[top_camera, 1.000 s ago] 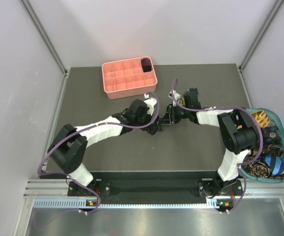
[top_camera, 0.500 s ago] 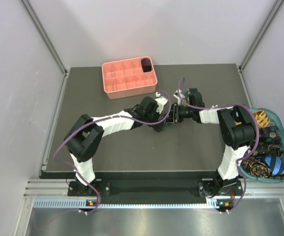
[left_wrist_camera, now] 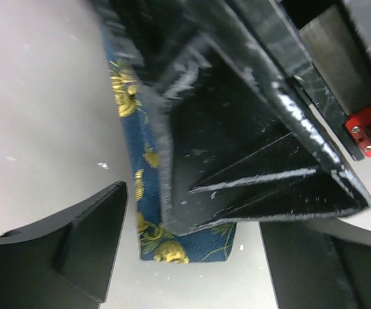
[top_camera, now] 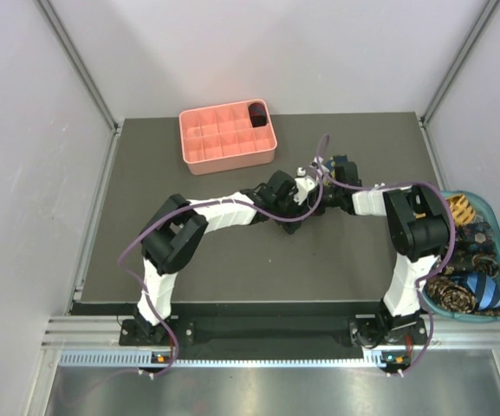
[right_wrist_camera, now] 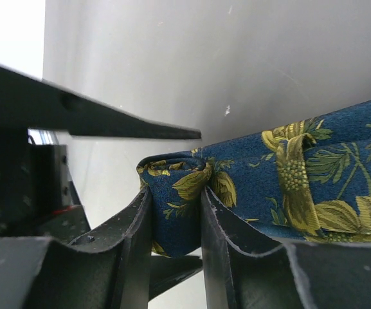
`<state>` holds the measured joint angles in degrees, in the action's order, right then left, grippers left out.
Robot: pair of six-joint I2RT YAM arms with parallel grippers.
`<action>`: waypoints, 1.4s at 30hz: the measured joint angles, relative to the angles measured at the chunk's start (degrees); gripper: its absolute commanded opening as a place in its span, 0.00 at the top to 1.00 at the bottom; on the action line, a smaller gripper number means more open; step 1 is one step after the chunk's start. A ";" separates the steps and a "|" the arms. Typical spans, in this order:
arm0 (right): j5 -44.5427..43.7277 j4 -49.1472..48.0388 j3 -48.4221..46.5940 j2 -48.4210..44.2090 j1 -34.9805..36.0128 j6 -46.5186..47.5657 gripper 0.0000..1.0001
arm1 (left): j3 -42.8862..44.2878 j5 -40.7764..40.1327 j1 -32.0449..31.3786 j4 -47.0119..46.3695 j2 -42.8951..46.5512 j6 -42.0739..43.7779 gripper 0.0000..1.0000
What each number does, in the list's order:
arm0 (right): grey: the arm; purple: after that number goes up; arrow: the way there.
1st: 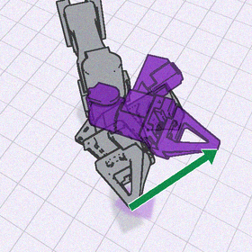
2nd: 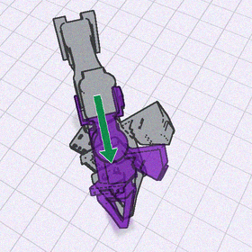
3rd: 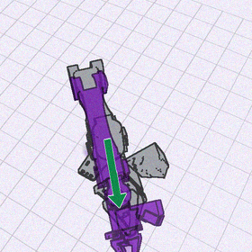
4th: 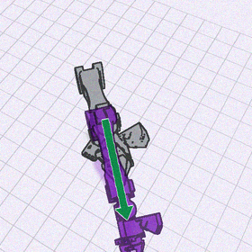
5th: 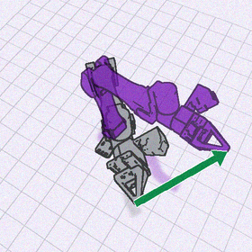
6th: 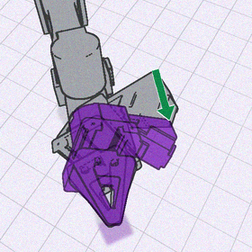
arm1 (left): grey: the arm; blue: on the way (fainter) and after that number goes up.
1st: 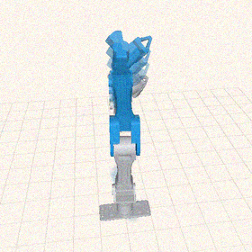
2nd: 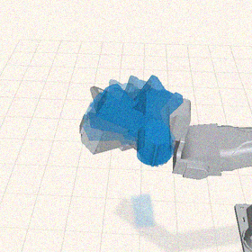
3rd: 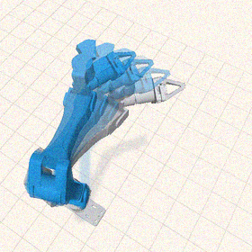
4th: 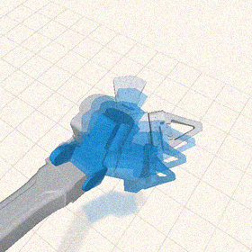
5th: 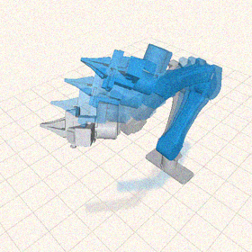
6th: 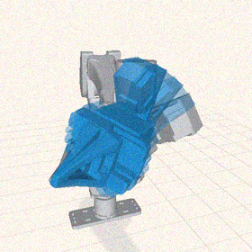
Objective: Roll the ties
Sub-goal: Roll the tie
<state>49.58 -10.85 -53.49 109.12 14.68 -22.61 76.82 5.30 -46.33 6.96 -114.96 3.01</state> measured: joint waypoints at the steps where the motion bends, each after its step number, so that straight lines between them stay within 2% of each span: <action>1: -0.20 0.42 -0.20 0.00 0.02 0.02 0.84 | 0.37 0.02 -0.09 0.31 -0.63 0.17 0.19; 6: -0.94 1.46 -0.66 0.00 0.31 0.07 0.85 | 0.79 -0.15 -0.33 1.25 -1.95 0.55 0.26; 15: -1.51 2.43 -2.19 0.79 1.25 0.55 0.86 | 0.63 -1.36 -0.24 2.03 -1.81 0.20 0.48; 20: -0.13 1.84 -2.40 1.53 2.29 0.48 0.86 | -2.43 -2.19 -0.20 1.03 0.22 -0.39 0.57; 24: 0.72 1.22 -1.84 1.64 4.50 0.39 0.86 | -6.40 -2.43 -0.22 1.49 3.45 -1.51 0.60; 27: 1.73 0.55 -0.98 1.64 5.86 0.04 0.85 | -8.31 -2.67 -0.57 3.02 5.35 -2.45 0.58; 28: 2.12 0.55 -0.81 1.64 6.19 -0.02 0.85 | -8.85 -2.75 -0.74 3.61 5.92 -2.82 0.53; 29: 2.36 0.55 -0.68 1.64 6.45 -0.02 0.85 | -9.14 -2.86 -0.90 4.04 6.29 -3.06 0.44; 30: 2.64 0.66 -0.55 1.64 6.60 0.02 0.85 | -9.27 -3.02 -0.98 4.55 6.51 -3.34 0.29; 34: 3.10 0.98 -1.01 2.10 6.80 0.11 0.87 | -8.90 -3.48 -1.27 6.69 7.06 -4.66 0.18; 36: 3.56 1.53 -1.68 2.60 6.80 0.37 0.88 | -8.02 -3.74 -1.31 7.98 7.04 -4.81 0.16; 40: 4.48 3.39 -3.23 3.54 6.69 1.25 0.89 | -4.20 -4.00 -1.31 9.64 6.23 -4.79 0.21; 42: 4.66 4.09 -3.87 3.91 6.58 1.55 0.90 | -2.19 -4.04 -1.31 10.78 5.31 -4.44 0.32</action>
<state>54.24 -6.76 -57.36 113.03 21.26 -21.06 74.63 1.26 -47.64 17.74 -109.65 -1.43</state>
